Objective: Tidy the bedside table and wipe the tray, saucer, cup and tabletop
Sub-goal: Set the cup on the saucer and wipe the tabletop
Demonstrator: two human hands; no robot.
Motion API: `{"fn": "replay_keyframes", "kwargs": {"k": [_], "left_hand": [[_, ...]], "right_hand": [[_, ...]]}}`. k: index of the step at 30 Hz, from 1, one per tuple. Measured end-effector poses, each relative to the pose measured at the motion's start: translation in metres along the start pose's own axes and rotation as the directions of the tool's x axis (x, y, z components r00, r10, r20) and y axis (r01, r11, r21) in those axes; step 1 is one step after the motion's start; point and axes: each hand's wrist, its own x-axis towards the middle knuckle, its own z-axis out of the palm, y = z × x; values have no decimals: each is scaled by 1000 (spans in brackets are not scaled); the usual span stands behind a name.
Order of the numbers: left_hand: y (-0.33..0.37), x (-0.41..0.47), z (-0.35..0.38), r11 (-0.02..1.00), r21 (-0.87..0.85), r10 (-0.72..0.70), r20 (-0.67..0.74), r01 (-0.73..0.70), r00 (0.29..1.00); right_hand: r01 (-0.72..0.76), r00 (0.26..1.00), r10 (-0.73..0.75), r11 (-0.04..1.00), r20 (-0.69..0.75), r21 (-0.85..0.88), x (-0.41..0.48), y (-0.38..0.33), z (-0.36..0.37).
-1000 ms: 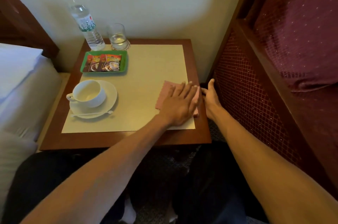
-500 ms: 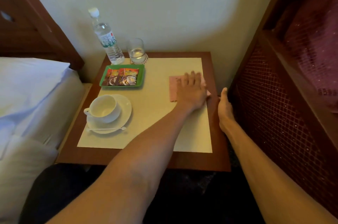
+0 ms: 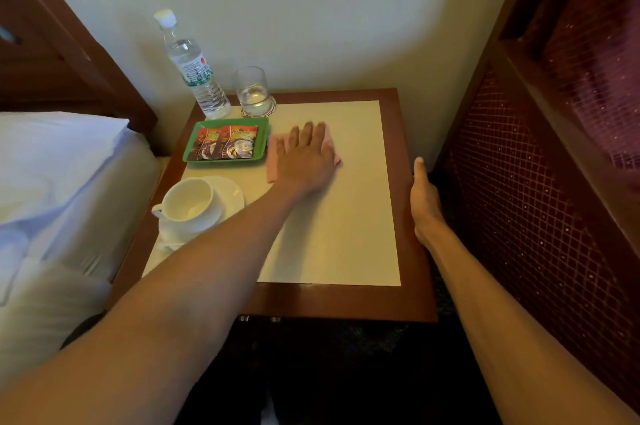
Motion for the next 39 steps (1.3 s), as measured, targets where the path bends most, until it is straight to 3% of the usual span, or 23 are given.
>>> {"fn": "replay_keyframes", "kwargs": {"k": [2,4,8,12,16,19,21,24,28,33,35,39], "left_hand": [[21,24,-1,998,-27,-49,46,51,998],[48,31,1,1000,-14,-6,71,7,997],[65,-7,14,963,3,267,146,-271,953],[22,-63,21,849,84,512,114,-522,851],[-20,-25,11,915,161,367,42,-369,929],[-12,26,6,987,16,162,16,-162,987],[9,55,7,995,-40,97,17,-97,995],[52,75,12,989,-19,150,58,-149,987],[86,60,18,928,20,368,105,-372,924],[28,13,13,835,36,538,149,-548,830],[1,14,4,858,68,497,136,-509,857],[-8,58,-3,970,49,236,64,-240,970]], "right_hand": [[-1,1000,1,1000,9,-17,3,-1,2],[-18,1000,18,999,-6,-35,2,-3,3],[-73,997,70,995,-38,-69,3,-9,1],[-133,991,129,974,-31,-185,18,-36,8],[-112,993,101,955,-55,-274,38,-65,36],[-102,989,72,962,-127,-253,57,-64,46],[-114,983,73,962,-171,-248,61,-61,46],[-106,980,70,977,-189,-187,67,-56,44],[-91,978,77,994,-194,-65,74,-52,41],[-116,963,99,992,-253,-53,69,-50,35],[-111,961,79,988,-265,-110,67,-50,36],[-85,969,6,947,-248,-310,67,-51,41]]}}
